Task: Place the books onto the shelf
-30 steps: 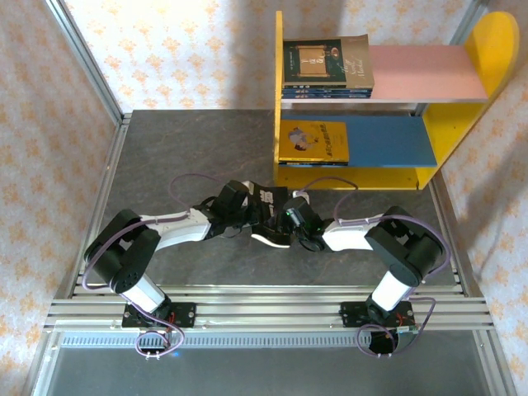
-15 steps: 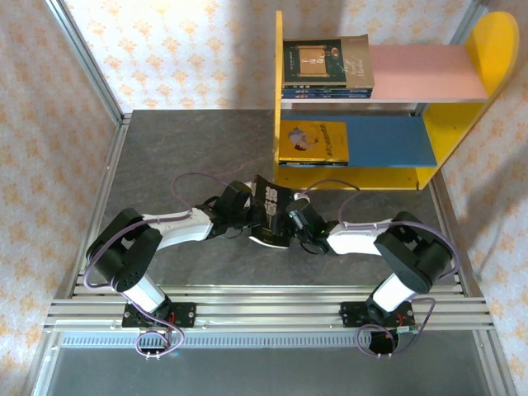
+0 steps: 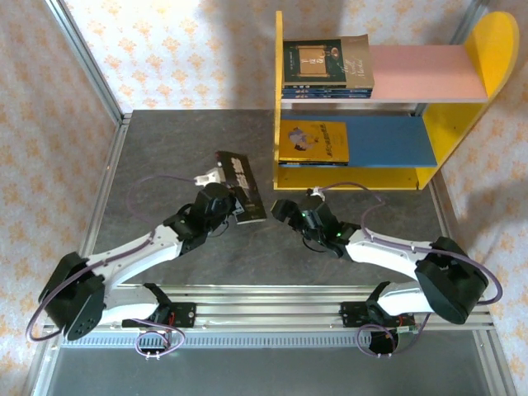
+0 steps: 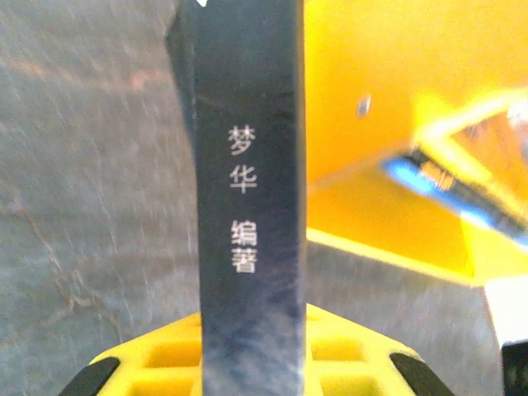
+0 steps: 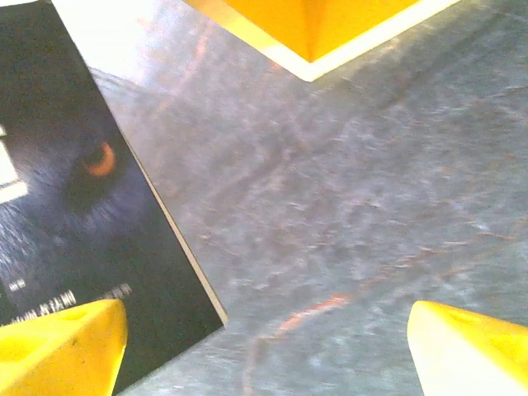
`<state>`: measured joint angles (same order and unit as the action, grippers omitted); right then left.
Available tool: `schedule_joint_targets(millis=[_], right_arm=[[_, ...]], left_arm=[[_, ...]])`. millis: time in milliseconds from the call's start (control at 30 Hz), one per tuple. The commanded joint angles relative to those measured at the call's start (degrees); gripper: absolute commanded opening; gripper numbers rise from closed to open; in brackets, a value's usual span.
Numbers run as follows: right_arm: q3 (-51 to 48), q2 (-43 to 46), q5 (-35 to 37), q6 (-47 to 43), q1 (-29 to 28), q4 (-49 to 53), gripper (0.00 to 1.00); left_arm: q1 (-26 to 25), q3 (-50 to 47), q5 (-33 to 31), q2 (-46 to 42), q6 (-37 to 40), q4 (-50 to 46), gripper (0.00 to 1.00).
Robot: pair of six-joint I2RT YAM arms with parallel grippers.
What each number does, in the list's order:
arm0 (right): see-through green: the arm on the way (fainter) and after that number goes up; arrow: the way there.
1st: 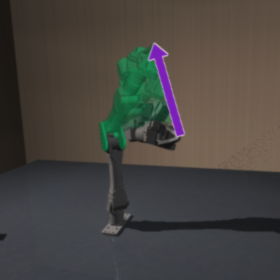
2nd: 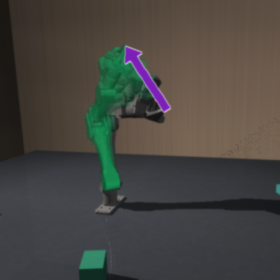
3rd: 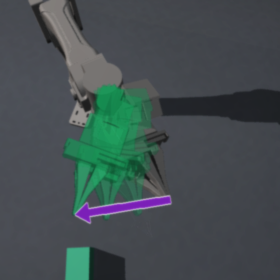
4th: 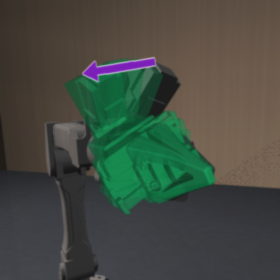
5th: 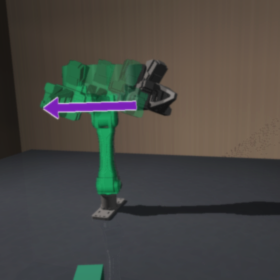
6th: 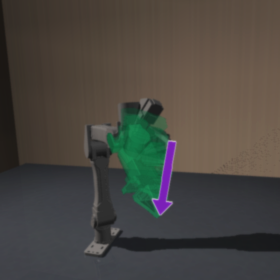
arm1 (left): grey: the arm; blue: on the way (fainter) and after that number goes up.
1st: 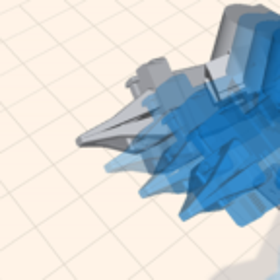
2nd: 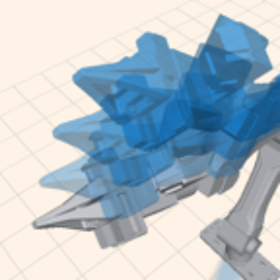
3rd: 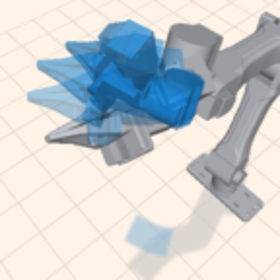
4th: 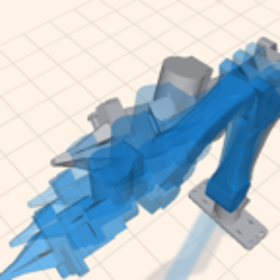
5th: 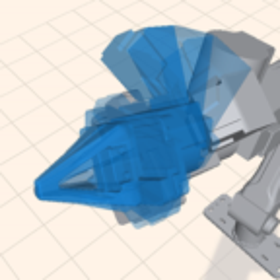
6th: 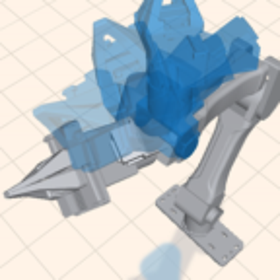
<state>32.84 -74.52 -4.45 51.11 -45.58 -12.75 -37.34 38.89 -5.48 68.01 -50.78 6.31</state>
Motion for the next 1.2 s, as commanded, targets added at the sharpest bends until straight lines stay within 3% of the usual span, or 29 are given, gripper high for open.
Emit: schedule_joint_targets(millis=[0, 200, 367, 833, 933, 1100, 1167], right_arm=[[0.23, 0.64, 4.58, 9.48, -2.15, -9.05, 0.89], [-0.38, -0.95, 8.56, 16.06, -5.46, -21.2, 0.91], [2.24, -4.53, 7.42, 17.65, -6.31, -25.77, 0.92], [10.03, -17.68, 3.4, 20.83, -8.38, -34.65, 0.85], [10.05, -18.71, 3.47, 21.99, -8.6, -35.99, 0.76], [9.09, -18.31, 4.16, 22.58, -8.6, -34.8, 0.4], [8.68, -18.06, 4.36, 22.56, -8.65, -34.71, 0.31]], left_arm=[[0.08, 0.05, -12.39, -4.0, -3.23, 7.69, 0.0], [-0.78, -0.01, -17.44, -6.87, -5.24, 9.25, 0.0], [-3.46, -1.9, -22.88, -8.74, -5.98, 11.74, 0.0], [-7.18, -4.9, -25.95, -6.67, -9.2, 21.4, 0.0], [-8.9, -6.51, -29.62, -6.33, -10.12, 23.69, 0.0], [-10.22, -8.3, -32.48, -6.18, -10.21, 26.78, 0.0], [-10.38, -8.13, -32.5, -5.96, -10.35, 26.33, 0.0]])
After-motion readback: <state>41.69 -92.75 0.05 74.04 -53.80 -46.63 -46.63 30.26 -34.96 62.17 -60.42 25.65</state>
